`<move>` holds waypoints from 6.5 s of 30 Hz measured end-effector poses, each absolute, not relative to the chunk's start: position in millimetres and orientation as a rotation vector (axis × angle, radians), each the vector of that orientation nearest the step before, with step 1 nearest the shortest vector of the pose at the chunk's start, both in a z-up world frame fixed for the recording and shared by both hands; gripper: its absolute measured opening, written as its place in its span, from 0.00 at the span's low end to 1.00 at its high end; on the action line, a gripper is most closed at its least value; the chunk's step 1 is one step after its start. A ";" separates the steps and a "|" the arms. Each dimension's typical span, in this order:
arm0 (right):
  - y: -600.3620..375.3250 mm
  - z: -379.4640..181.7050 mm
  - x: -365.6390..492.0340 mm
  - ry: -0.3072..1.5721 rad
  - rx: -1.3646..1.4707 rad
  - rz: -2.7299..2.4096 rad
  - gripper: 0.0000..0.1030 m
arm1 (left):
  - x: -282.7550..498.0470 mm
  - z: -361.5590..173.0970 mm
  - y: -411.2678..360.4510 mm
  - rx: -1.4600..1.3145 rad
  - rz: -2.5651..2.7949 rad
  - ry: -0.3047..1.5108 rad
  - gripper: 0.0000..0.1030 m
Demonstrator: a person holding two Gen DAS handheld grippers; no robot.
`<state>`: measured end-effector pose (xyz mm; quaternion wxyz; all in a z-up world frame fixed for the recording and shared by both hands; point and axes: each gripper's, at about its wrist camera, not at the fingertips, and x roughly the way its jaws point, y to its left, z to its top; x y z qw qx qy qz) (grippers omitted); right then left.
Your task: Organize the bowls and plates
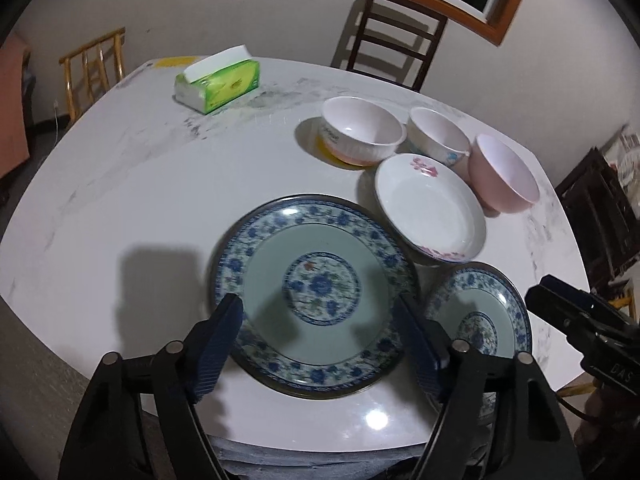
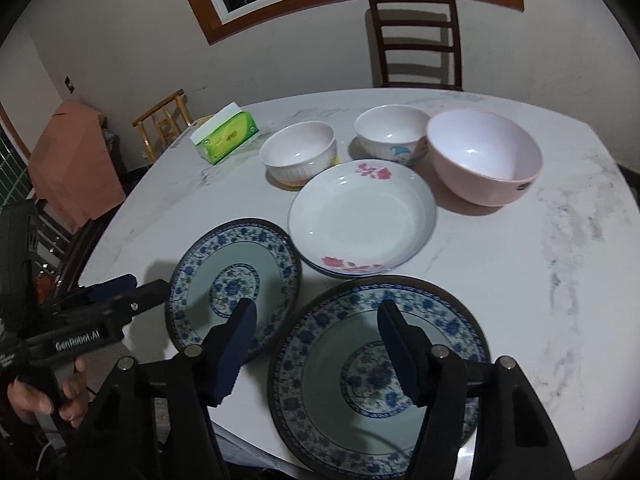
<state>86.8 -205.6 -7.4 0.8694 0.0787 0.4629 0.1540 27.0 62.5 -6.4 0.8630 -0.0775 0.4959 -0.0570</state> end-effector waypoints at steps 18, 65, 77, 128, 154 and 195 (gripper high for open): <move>-183.7 -65.8 153.0 1.196 0.322 0.465 0.34 | 59.8 -46.3 133.1 -0.396 -0.184 1.180 0.54; -134.2 -99.7 163.7 1.284 0.204 0.425 0.11 | 70.2 -83.2 165.3 -0.321 -0.172 1.258 0.16; -115.9 -107.5 144.9 1.301 0.218 0.425 0.11 | 63.4 -85.8 183.7 -0.293 -0.149 1.247 0.17; -158.5 -50.6 101.8 1.062 0.040 0.299 0.19 | 39.8 -34.8 134.4 -0.202 -0.070 1.067 0.35; -295.1 -49.7 38.5 1.054 0.145 0.066 0.27 | 21.9 -50.9 -18.8 -0.111 -0.350 1.132 0.46; -347.0 -95.9 42.6 1.129 0.344 0.160 0.27 | 35.1 -96.3 -36.3 -0.220 -0.457 1.264 0.45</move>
